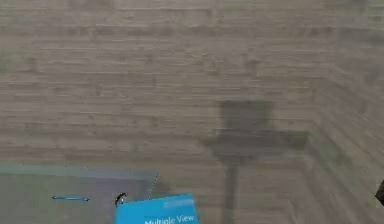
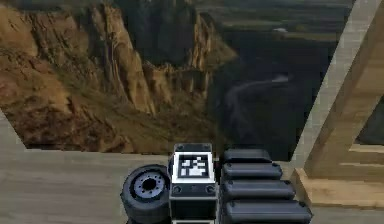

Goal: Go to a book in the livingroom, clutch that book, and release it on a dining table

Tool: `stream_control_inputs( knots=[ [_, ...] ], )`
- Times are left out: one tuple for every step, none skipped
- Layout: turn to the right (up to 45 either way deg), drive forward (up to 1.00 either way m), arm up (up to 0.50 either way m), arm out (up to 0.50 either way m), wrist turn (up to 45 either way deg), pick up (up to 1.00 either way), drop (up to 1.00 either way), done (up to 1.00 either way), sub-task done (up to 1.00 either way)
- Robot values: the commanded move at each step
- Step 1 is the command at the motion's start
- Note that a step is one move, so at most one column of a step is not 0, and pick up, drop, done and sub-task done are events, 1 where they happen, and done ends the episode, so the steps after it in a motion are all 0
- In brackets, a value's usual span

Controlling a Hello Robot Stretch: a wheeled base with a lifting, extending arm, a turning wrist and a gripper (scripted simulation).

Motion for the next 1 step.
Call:
stream_control_inputs(
  knots=[
    [-45.0,0.00,0.00,0.00,0.0,0.00,0.00,0.00,0.00]
  ],
)
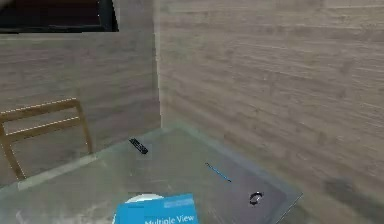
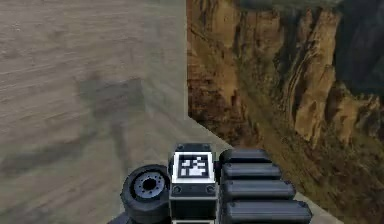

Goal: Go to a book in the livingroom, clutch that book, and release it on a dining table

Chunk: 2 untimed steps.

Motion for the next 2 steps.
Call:
stream_control_inputs(
  knots=[
    [-45.0,0.00,0.00,0.00,0.0,0.00,0.00,0.00,0.00],
    [-45.0,0.00,0.00,0.00,0.0,0.00,0.00,0.00,0.00]
  ],
)
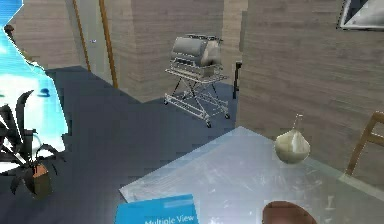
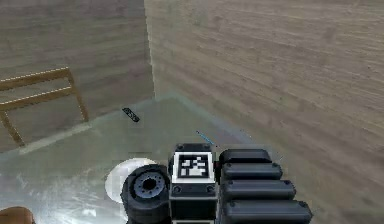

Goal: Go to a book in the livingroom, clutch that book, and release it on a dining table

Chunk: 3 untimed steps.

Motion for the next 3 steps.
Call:
stream_control_inputs(
  knots=[
    [-18.0,0.00,0.00,0.00,0.0,0.00,0.00,0.00,0.00],
    [0.0,0.00,0.00,0.36,0.0,0.00,0.00,0.00,0.00],
    [0.0,0.00,0.00,0.00,45.0,0.00,0.00,0.00,0.00]
  ],
)
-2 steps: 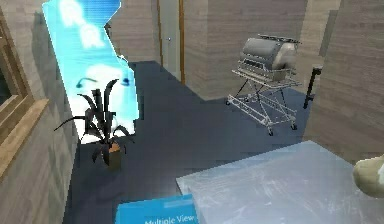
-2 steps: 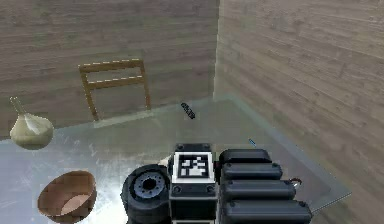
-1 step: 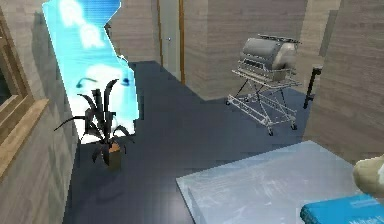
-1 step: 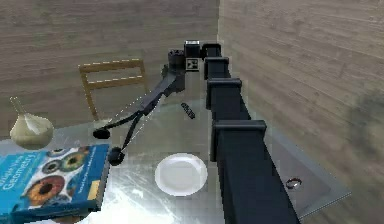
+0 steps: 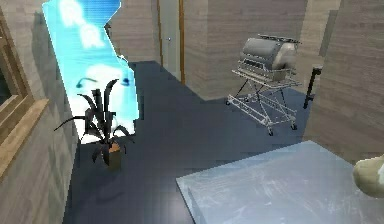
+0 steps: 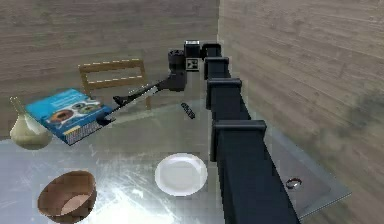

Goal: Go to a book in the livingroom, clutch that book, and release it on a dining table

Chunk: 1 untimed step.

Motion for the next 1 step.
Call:
stream_control_inputs(
  knots=[
    [0.0,0.00,0.00,0.00,36.0,0.00,0.00,0.00,0.00]
  ],
)
